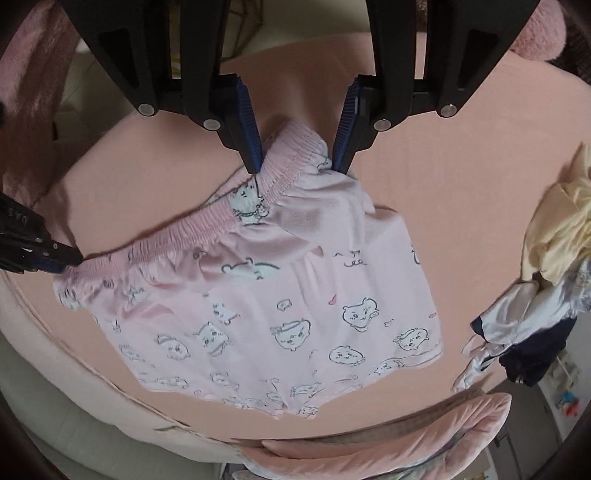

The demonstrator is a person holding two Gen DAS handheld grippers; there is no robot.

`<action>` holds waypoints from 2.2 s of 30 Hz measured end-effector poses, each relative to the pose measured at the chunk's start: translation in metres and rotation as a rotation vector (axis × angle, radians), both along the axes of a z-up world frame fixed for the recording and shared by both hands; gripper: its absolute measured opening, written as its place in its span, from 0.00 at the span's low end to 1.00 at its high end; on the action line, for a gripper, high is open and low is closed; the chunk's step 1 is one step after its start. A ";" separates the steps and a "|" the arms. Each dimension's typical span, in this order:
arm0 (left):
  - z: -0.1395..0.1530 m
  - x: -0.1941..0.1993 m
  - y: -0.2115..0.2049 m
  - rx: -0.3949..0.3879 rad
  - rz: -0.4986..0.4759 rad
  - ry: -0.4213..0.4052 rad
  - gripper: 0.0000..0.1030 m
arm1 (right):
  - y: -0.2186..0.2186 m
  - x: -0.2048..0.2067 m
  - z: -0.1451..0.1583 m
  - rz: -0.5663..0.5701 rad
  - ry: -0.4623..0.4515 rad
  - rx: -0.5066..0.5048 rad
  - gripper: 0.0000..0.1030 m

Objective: Fold clothes

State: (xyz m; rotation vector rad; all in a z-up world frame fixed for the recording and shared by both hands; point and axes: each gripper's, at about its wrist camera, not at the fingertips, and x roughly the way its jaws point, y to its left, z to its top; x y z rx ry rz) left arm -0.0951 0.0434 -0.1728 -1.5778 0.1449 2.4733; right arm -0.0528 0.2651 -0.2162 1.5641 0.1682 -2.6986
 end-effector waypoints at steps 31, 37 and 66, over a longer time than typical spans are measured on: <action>-0.003 -0.007 0.022 -0.158 -0.208 0.052 0.32 | -0.009 -0.032 0.015 0.056 -0.019 -0.001 0.27; 0.017 -0.046 0.015 -0.025 -0.047 0.080 0.25 | 0.006 -0.042 0.021 -0.024 0.017 -0.149 0.27; -0.009 -0.014 -0.036 0.166 0.225 -0.043 0.24 | -0.007 -0.021 -0.011 0.006 -0.137 -0.198 0.05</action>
